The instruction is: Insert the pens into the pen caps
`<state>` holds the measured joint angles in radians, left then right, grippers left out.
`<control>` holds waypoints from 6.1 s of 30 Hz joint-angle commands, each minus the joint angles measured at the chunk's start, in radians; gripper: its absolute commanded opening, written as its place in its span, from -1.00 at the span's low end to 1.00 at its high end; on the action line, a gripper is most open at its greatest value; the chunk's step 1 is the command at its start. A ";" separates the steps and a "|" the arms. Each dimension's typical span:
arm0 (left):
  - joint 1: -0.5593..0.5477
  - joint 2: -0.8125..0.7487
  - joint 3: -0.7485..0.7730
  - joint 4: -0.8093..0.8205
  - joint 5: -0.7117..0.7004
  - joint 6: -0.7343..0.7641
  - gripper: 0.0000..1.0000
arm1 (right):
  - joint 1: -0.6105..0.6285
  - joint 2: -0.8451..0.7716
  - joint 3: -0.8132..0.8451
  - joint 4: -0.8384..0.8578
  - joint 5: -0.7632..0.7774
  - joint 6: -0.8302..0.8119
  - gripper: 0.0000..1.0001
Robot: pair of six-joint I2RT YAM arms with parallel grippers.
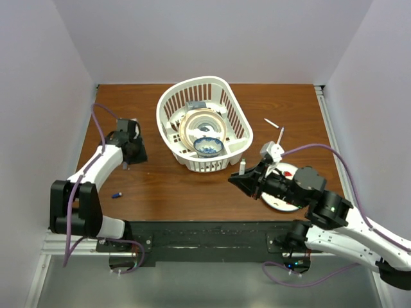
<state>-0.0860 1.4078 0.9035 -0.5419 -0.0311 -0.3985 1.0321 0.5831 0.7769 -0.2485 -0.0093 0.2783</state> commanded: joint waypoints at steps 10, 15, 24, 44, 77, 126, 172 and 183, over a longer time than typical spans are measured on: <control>-0.058 0.094 0.046 -0.116 -0.081 0.231 -1.00 | -0.001 -0.065 0.051 -0.040 0.071 0.007 -0.99; -0.067 0.158 0.051 -0.092 -0.052 0.260 -1.00 | 0.000 -0.060 0.100 -0.084 0.083 -0.004 -0.98; -0.064 0.175 0.037 -0.053 -0.012 0.224 -0.52 | 0.000 -0.101 0.131 -0.132 0.123 -0.037 -0.93; 0.008 -0.105 0.135 -0.180 -0.111 -0.461 1.00 | -0.001 -0.147 0.134 -0.175 0.157 -0.045 -0.92; 0.019 0.112 0.032 -0.331 -0.144 -1.275 0.10 | 0.000 -0.143 0.119 -0.161 0.127 -0.091 -0.92; -0.075 -0.585 -0.339 0.704 0.505 -0.422 -1.00 | 0.000 0.267 -0.162 0.360 -0.210 0.185 -1.00; -0.356 -0.601 -0.511 1.225 0.729 -0.602 -1.00 | 0.006 0.610 -0.096 0.666 -0.354 0.283 -1.00; -0.380 -0.615 -0.528 1.212 0.737 -0.594 -1.00 | 0.008 0.618 -0.080 0.666 -0.334 0.279 -1.00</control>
<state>-0.4530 0.8085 0.3939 0.6613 0.7033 -1.0279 1.0340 1.1923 0.6468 0.3668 -0.3576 0.5579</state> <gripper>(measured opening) 0.064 0.175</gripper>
